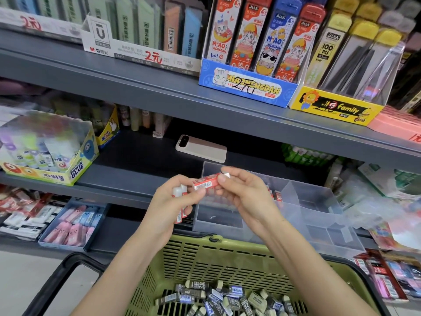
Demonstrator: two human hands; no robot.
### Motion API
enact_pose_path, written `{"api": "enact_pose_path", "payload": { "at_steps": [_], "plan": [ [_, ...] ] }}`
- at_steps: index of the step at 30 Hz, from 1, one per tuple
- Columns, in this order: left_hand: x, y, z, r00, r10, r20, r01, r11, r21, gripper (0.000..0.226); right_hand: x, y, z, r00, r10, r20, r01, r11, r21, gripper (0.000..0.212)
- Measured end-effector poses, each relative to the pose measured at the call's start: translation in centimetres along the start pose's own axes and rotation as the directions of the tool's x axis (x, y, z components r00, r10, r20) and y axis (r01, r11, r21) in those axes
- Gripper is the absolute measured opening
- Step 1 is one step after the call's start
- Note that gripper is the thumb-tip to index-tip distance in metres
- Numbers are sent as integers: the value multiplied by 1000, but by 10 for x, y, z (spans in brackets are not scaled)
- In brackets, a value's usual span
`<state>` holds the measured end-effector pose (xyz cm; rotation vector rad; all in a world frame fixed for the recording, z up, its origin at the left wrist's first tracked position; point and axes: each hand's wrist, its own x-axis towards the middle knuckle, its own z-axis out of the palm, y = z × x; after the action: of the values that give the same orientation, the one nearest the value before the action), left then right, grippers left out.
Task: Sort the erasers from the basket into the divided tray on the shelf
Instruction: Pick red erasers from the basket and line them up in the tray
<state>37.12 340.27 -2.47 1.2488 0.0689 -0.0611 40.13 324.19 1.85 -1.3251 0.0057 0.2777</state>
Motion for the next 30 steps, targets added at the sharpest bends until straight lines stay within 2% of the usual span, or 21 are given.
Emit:
{"api": "enact_pose_path", "payload": {
  "at_steps": [2,4,6,8,11,16,18,20,24,28,30],
  "plan": [
    [-1,-1,2,1000,7,3,-7,997,80,25,-2,-4,-7,999,-31,5,32,997,-69,34],
    [-2,-1,3,1000,-2,21,1,998,65,20,-4,-10,-17,995,-93,-46,87,989,-119,33],
    [-2,-1,4,999,-29,31,31,999,-40,18,-7,-19,-36,967,-167,-192,138,978,-157,27],
    [0,-1,3,998,-55,10,56,985,-163,15,-12,-28,-63,903,-242,-356,159,956,-246,18],
    [2,0,0,997,-56,-45,44,974,-222,22,-22,-34,-105,818,-352,-455,101,867,-489,13],
    [-1,1,0,998,-29,-62,15,977,-215,21,-6,-39,-138,788,-390,-477,6,779,-627,24],
    [-2,1,0,997,-24,-68,8,975,-222,21,7,-37,-140,750,-482,-453,-50,641,-766,27],
    [-3,1,0,997,-21,-78,2,972,-234,21,18,-33,-138,766,-515,-385,-99,498,-862,26],
    [-3,1,0,996,-29,-79,7,966,-259,21,30,-27,-131,884,-393,-253,-191,190,-963,24],
    [-2,0,1,997,-34,-69,17,972,-236,25,38,-26,-121,938,-310,-157,-197,-102,-975,25],
    [-3,-1,3,998,-33,-56,21,976,-217,25,39,-25,-120,951,-287,-118,-173,-175,-969,25]
  ]
}}
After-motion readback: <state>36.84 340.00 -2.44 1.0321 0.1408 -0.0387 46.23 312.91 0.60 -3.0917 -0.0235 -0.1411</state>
